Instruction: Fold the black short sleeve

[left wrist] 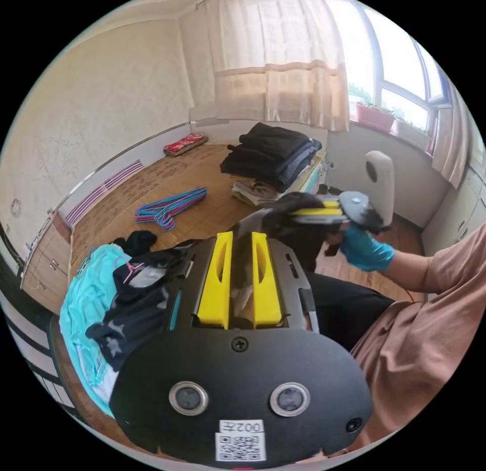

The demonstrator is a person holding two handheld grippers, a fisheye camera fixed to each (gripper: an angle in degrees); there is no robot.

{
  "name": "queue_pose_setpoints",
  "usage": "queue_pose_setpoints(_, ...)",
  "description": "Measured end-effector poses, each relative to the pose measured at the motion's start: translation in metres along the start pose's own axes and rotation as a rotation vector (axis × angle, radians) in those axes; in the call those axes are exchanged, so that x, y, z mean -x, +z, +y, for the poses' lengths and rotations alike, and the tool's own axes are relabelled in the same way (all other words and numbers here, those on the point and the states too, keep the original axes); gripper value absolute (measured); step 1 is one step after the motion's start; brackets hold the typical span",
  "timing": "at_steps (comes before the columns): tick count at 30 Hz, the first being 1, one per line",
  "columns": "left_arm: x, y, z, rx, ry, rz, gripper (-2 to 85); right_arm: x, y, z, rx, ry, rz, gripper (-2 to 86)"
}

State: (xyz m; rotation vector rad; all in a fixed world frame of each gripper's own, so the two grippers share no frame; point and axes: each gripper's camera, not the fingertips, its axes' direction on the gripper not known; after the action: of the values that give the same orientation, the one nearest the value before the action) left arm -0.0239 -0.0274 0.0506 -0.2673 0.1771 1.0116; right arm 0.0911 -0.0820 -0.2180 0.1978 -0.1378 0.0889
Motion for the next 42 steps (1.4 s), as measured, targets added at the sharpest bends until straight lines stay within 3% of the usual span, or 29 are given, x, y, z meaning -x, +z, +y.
queue_pose_setpoints(9, 0.04, 0.039, 0.076, 0.219, -0.27, -0.12, 8.8, -0.037, -0.069, 0.016, 0.062, -0.028, 0.103, -0.8)
queue_pose_setpoints(17, 0.031, 0.084, 0.1, 0.323, -0.323, -0.13, 9.5, -0.06, -0.1, 0.032, 0.214, -0.046, 0.129, -0.8)
queue_pose_setpoints(21, 0.035, 0.099, 0.105, 0.304, -0.396, -0.055, 7.8, -0.069, -0.107, 0.045, 0.279, -0.012, 0.091, -0.8)
queue_pose_setpoints(28, 0.033, 0.113, 0.112, 0.376, -0.329, -0.139, -0.3, -0.078, -0.132, 0.052, 0.241, 0.057, 0.064, -0.8)
queue_pose_setpoints(37, 0.027, 0.044, 0.131, 0.26, -0.286, 0.026, -1.0, -0.067, -0.176, 0.042, 0.18, -0.027, 0.164, -0.8)
queue_pose_setpoints(42, 0.025, -0.021, 0.146, 0.154, -0.312, -0.004, -1.0, -0.054, -0.195, 0.036, 0.141, -0.073, 0.152, -0.8)
